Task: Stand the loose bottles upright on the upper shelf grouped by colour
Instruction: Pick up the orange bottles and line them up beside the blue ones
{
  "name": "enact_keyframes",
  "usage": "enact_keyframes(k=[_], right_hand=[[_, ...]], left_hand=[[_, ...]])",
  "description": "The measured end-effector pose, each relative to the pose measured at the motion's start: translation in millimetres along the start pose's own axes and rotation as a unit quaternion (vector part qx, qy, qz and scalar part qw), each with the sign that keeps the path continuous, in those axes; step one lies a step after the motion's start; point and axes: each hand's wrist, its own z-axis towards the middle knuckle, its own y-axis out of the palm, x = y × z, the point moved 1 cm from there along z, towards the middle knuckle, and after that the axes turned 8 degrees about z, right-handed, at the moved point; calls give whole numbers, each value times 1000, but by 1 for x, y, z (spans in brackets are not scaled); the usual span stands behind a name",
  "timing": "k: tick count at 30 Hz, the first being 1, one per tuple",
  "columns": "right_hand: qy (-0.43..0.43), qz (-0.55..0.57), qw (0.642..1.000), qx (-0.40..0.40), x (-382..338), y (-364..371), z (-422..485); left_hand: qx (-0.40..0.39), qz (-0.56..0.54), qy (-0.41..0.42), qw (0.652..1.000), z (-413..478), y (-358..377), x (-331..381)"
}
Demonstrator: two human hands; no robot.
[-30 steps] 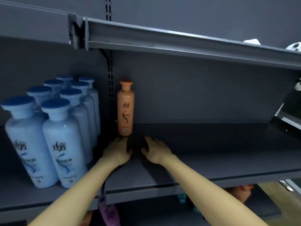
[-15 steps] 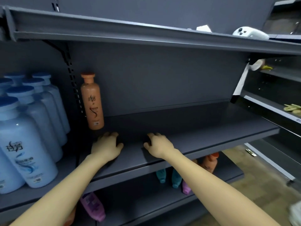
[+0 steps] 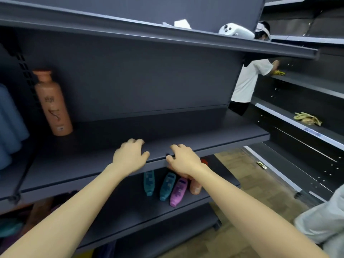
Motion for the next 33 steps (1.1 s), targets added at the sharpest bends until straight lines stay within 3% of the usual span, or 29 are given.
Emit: enact_keyframes(k=[14, 33], right_hand=[[42, -17, 999, -18, 142, -19, -64], [136, 18, 986, -94, 209, 56, -59]], left_hand=[[-32, -18, 31, 999, -44, 61, 153], [-189, 9, 51, 981, -23, 177, 164]])
